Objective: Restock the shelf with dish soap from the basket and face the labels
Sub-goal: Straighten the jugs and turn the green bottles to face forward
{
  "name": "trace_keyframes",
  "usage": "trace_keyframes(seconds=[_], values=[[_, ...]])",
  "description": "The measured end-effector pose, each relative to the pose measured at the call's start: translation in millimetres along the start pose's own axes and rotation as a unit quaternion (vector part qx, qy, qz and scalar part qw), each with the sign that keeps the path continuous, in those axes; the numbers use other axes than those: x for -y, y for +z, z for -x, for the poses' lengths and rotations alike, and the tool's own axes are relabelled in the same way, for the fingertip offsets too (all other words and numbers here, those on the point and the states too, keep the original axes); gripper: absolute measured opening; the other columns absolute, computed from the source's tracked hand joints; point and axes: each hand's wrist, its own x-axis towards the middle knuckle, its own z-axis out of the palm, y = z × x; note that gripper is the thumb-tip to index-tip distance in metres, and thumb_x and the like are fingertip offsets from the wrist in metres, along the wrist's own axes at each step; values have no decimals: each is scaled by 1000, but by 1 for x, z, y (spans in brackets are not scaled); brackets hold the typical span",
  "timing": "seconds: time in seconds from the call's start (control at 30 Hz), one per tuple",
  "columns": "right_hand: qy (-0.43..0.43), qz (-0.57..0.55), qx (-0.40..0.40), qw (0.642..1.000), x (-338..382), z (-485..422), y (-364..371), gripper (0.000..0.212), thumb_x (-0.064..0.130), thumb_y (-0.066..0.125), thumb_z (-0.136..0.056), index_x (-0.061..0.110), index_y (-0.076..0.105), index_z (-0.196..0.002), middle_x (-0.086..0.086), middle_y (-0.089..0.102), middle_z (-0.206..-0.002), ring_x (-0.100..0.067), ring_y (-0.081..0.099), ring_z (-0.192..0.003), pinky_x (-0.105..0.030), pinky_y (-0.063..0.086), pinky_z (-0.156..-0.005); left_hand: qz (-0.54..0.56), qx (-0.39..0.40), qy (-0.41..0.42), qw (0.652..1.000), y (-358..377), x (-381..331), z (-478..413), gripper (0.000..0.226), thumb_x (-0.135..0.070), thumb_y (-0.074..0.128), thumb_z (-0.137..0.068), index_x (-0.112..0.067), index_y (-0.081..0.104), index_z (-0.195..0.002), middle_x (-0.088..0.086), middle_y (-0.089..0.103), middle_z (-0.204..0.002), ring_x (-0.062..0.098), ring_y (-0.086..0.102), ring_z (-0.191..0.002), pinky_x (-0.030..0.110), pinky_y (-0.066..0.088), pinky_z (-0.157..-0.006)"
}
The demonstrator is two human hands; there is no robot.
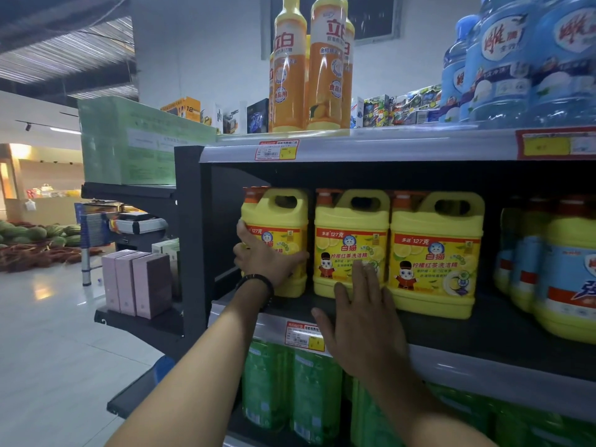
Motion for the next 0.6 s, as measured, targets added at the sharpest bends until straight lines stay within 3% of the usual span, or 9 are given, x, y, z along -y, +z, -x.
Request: trace_keyframes(seconds=[0.43, 0.6], values=[[2, -4, -8, 1000, -1, -2, 5, 90, 74, 10, -101, 15, 44, -161, -25, 5, -178, -44, 1, -166, -63, 23, -127, -27, 38, 7, 999, 11, 13, -4, 153, -55, 96, -60, -37, -18, -159, 17, 11, -164, 47, 19, -151, 68, 26, -121], [2, -6, -16, 1000, -1, -1, 2, 87, 73, 14, -101, 15, 53, -154, -26, 13, -177, -45, 10, -165, -63, 28, -124, -130, 36, 2, 991, 13, 8, 29, 123, -41, 86, -75, -31, -2, -160, 20, 18, -160, 46, 28, -147, 67, 35, -116]])
